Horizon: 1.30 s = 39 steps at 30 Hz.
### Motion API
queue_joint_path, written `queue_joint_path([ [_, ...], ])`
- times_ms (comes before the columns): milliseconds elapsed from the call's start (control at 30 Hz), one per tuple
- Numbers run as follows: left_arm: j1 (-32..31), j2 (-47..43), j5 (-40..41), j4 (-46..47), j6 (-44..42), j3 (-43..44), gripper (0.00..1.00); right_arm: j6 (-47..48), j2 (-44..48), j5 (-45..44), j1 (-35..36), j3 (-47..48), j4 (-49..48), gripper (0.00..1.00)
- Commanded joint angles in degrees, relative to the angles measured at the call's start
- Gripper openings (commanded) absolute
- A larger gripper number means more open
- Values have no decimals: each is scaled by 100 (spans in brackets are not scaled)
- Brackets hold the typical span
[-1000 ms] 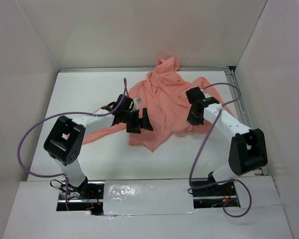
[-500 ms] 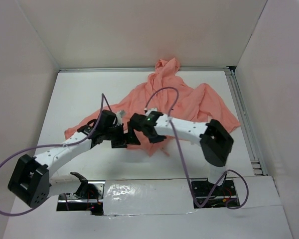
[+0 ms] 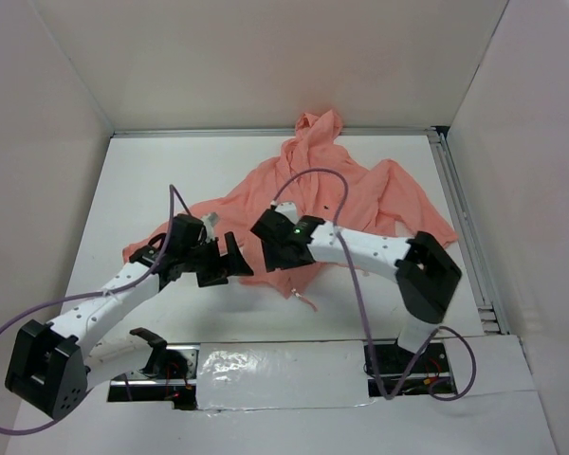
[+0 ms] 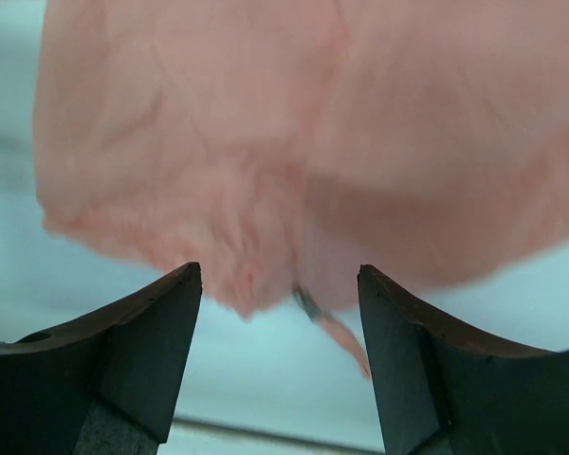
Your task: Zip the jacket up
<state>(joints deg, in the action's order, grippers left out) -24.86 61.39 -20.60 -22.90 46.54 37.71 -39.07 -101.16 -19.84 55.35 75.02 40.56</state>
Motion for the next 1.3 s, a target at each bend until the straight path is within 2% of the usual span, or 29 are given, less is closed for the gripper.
queue_joint_path([
  [0,34,84,-225,136,-137,60,99,-486,1229,269,-15,-767,-574,73],
  [133,-27,277,-331,338,-251,104,99,-725,1959,718,-288,-1945,-987,73],
  [233,-115,348,-340,461,-312,140,99,-629,1925,893,-341,-2263,-1233,74],
  [533,-352,436,-147,418,-339,210,99,-119,1143,1509,-639,-2132,-1875,74],
  [667,-361,462,-76,391,-339,245,99,-127,880,1509,-736,-2193,-1762,72],
  [1033,-528,559,-32,400,-339,377,99,-426,1397,1378,-675,-2764,-1586,69],
  [1133,-581,594,-23,417,-348,395,99,-339,1503,1482,-657,-2896,-1814,70],
  [1267,-625,629,-5,417,-330,412,99,-285,1302,1325,-657,-2774,-1902,70],
])
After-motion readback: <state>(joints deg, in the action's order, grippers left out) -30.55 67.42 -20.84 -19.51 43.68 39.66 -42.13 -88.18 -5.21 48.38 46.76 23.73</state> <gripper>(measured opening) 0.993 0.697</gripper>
